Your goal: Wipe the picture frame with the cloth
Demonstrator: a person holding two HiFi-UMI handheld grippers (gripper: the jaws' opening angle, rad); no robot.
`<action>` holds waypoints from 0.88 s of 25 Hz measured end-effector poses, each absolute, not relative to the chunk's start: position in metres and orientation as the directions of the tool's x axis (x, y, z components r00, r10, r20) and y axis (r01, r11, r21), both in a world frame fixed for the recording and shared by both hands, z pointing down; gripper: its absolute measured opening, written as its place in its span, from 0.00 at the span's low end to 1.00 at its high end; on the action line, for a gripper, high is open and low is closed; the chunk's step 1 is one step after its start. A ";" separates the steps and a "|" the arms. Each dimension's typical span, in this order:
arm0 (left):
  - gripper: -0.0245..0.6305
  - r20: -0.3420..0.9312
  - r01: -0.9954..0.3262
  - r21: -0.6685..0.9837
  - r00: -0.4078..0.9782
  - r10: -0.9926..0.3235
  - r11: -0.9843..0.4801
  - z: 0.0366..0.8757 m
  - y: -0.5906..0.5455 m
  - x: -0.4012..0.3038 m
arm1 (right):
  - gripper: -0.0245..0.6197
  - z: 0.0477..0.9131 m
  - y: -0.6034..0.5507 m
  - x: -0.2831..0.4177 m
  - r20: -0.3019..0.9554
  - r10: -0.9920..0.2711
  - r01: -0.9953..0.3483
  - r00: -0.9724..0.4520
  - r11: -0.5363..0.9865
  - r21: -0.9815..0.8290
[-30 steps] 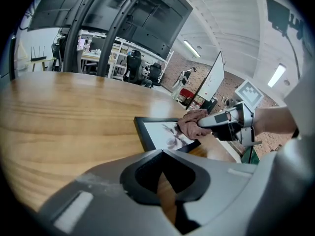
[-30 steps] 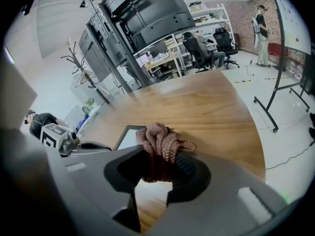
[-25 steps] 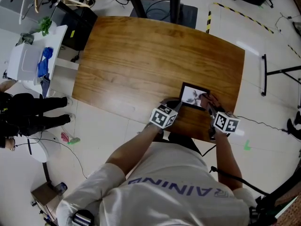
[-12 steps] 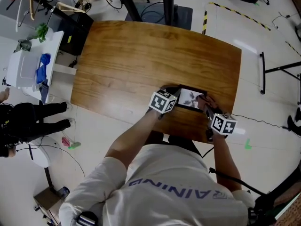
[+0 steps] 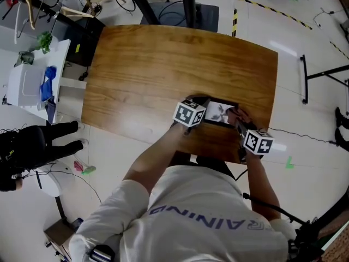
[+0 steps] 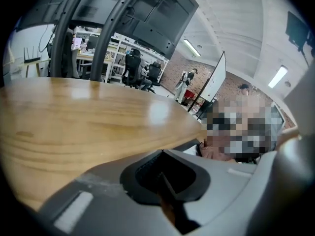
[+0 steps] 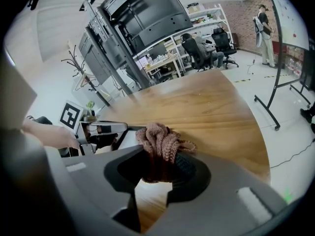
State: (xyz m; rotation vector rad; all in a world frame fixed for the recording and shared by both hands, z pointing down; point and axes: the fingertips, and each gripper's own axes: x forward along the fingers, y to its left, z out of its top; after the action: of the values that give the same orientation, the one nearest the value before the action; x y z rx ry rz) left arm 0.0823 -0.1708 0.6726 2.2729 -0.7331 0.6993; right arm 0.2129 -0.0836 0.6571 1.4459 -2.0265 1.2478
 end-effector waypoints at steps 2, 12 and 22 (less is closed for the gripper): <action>0.05 0.637 -0.652 0.410 0.705 -0.312 -0.638 0.672 -0.171 0.082 | 0.23 0.645 -0.087 0.202 0.678 -0.588 -0.878 -0.441 0.125 -0.462; 0.05 0.626 -0.643 0.432 0.719 -0.302 -0.633 0.669 -0.172 0.081 | 0.23 0.641 -0.080 0.081 0.598 -0.444 -0.739 -0.667 0.292 -0.608; 0.05 0.625 -0.643 0.425 0.718 -0.307 -0.638 0.671 -0.172 0.081 | 0.23 0.659 -0.086 0.092 0.657 -0.432 -0.782 -0.618 0.249 -0.572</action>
State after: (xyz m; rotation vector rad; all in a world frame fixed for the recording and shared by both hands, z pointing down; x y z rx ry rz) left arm 0.0811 -0.1725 0.6707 2.2732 -0.7173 0.6747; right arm 0.0923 -0.0857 0.6591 1.1122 -2.1619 1.3183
